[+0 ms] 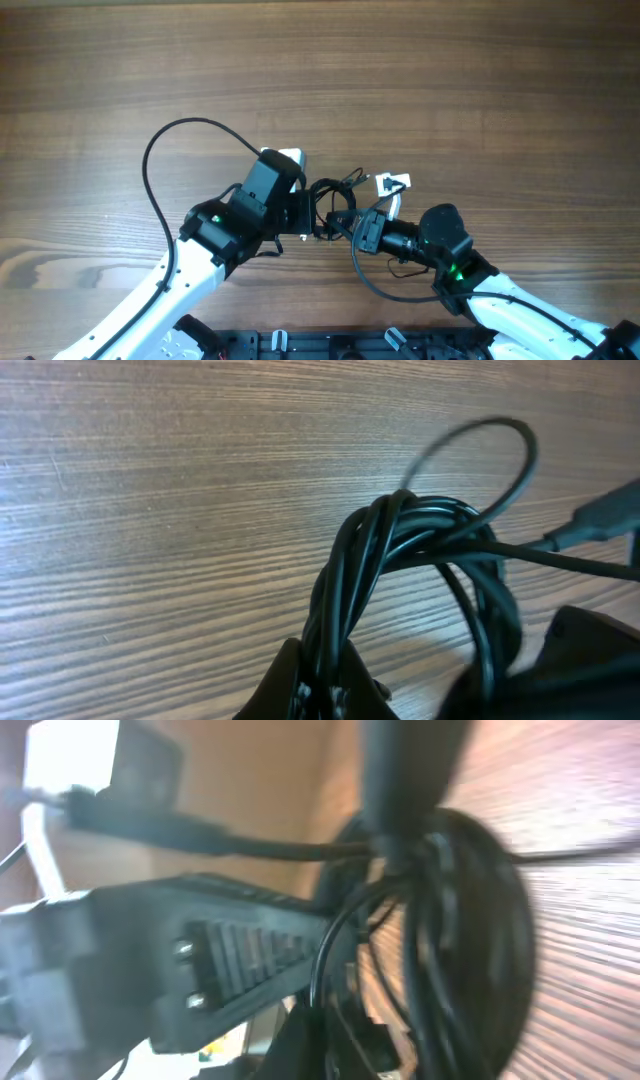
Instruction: Untangle cables
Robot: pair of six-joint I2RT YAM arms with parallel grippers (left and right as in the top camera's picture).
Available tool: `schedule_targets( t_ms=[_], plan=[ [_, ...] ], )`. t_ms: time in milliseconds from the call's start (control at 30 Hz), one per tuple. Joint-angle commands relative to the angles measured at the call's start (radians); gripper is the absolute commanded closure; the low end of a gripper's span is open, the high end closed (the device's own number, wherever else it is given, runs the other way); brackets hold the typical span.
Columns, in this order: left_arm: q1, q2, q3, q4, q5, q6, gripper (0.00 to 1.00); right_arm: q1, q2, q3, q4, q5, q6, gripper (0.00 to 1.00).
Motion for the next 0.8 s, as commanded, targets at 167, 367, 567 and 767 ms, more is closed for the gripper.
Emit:
schedule_targets(
  t_ms=[167, 367, 567, 767],
  plan=[
    [-0.010, -0.016, 0.014, -0.005, 0.003, 0.107, 0.96, -0.010, 0.008, 0.014, -0.018, 0.185, 0.090, 0.95],
    [-0.044, -0.016, 0.014, -0.011, 0.007, 0.125, 0.96, -0.010, 0.008, 0.014, -0.017, 0.267, 0.126, 0.95],
    [-0.094, -0.016, 0.014, -0.010, 0.006, 0.076, 0.96, -0.010, 0.008, 0.014, -0.030, 0.273, 0.122, 0.95],
    [-0.093, -0.016, 0.014, 0.030, -0.063, -0.016, 0.96, -0.009, 0.008, 0.014, -0.126, 0.224, 0.125, 0.95]
  ],
)
